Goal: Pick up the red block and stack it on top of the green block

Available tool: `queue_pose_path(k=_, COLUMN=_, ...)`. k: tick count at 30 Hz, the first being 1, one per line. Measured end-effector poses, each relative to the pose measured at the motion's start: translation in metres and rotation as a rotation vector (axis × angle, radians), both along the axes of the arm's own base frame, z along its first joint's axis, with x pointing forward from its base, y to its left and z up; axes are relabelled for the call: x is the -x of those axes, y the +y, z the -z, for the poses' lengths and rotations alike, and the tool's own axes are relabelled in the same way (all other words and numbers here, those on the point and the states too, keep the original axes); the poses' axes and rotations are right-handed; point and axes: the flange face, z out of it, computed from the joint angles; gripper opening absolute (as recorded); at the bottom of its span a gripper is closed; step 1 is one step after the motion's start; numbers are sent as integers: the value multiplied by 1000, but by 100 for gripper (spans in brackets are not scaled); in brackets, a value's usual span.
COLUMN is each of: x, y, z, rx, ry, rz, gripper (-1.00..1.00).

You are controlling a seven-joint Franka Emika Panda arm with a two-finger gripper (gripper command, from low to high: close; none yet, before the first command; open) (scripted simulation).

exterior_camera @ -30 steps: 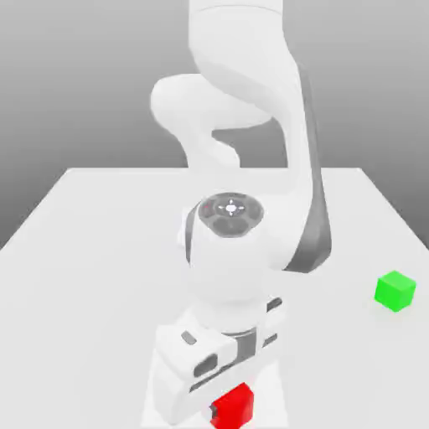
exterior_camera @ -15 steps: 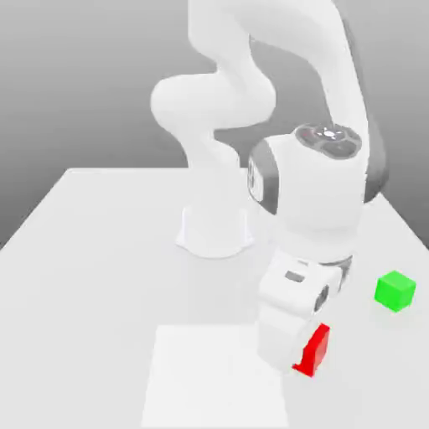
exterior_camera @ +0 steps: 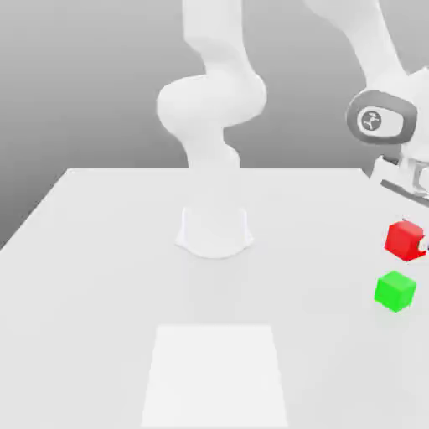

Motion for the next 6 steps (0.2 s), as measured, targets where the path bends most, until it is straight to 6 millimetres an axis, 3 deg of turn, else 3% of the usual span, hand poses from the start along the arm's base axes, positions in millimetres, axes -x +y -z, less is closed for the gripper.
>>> queue_pose_path(k=3, x=-4, y=-4, z=32, rx=0, ry=-1, rz=12, gripper=-100)
queue_pose_path(k=4, x=-4, y=-4, z=39, rx=0, ry=-1, rz=12, gripper=100)
queue_pose_path(k=6, x=-4, y=-4, z=39, rx=0, ry=-1, rz=12, gripper=100)
